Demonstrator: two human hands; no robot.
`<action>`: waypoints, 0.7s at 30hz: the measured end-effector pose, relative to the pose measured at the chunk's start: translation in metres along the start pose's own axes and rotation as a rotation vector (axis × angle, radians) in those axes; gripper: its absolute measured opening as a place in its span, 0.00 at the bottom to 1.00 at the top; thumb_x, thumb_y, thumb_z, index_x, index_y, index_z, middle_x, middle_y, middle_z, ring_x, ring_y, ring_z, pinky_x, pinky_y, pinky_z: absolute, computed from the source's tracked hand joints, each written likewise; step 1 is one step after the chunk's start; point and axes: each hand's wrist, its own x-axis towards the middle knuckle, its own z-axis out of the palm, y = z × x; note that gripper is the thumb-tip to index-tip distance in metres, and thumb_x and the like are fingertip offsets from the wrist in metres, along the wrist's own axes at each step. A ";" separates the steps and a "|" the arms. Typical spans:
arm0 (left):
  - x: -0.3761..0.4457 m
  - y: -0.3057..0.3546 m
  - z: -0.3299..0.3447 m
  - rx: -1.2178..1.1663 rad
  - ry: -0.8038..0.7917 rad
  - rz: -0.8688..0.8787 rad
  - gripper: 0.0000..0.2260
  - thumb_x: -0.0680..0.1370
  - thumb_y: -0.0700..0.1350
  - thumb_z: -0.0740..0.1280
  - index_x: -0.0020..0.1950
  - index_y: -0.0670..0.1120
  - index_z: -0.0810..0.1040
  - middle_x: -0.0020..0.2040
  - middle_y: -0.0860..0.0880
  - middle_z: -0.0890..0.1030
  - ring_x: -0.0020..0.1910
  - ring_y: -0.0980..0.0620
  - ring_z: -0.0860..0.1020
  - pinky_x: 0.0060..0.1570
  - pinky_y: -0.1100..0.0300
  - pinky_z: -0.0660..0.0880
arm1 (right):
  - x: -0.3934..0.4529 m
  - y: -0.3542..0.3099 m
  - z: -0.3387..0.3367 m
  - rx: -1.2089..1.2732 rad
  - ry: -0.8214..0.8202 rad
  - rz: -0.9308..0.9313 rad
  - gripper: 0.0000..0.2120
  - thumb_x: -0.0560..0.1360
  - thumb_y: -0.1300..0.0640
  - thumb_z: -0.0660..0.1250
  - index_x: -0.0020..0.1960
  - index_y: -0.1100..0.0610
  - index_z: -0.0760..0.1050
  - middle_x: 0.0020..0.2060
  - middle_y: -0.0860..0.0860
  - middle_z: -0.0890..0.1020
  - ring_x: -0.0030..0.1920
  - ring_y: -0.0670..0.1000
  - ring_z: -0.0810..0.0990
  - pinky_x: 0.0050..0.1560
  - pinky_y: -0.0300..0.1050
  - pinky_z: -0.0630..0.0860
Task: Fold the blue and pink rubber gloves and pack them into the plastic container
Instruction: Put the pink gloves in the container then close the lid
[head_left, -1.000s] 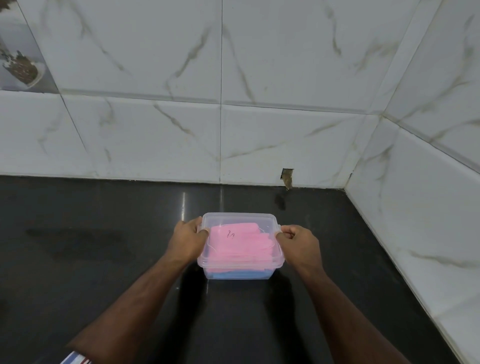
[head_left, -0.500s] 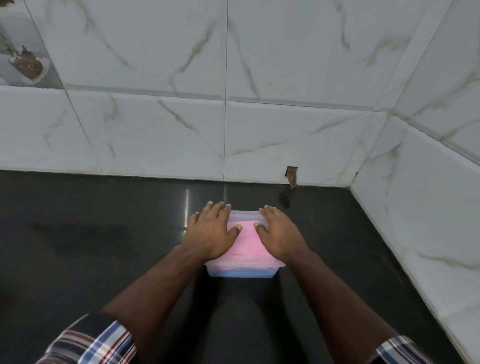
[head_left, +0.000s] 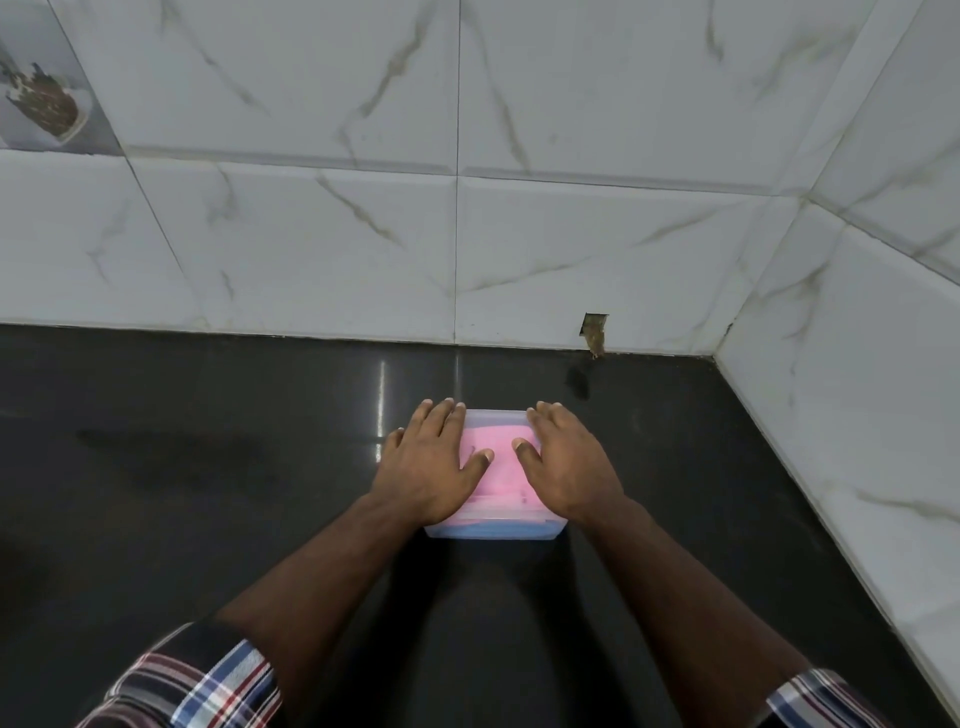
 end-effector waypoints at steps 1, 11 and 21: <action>0.000 0.000 0.001 -0.002 0.004 -0.001 0.34 0.80 0.66 0.50 0.82 0.49 0.52 0.82 0.51 0.53 0.81 0.50 0.49 0.77 0.43 0.54 | -0.001 0.000 0.001 -0.003 0.004 -0.001 0.26 0.82 0.45 0.54 0.77 0.57 0.61 0.77 0.53 0.64 0.77 0.52 0.58 0.76 0.51 0.59; -0.002 0.000 0.004 0.025 0.013 0.002 0.35 0.80 0.66 0.49 0.82 0.49 0.51 0.82 0.51 0.53 0.81 0.49 0.49 0.76 0.43 0.54 | -0.003 -0.002 0.005 -0.099 -0.007 -0.017 0.26 0.83 0.46 0.52 0.77 0.58 0.60 0.77 0.55 0.63 0.77 0.54 0.58 0.76 0.51 0.58; -0.004 0.002 -0.003 0.052 -0.012 0.008 0.32 0.81 0.64 0.47 0.82 0.49 0.52 0.83 0.51 0.51 0.81 0.50 0.46 0.77 0.41 0.48 | -0.006 -0.007 -0.004 -0.108 -0.062 -0.011 0.26 0.84 0.47 0.48 0.78 0.56 0.58 0.79 0.52 0.58 0.79 0.53 0.53 0.77 0.54 0.51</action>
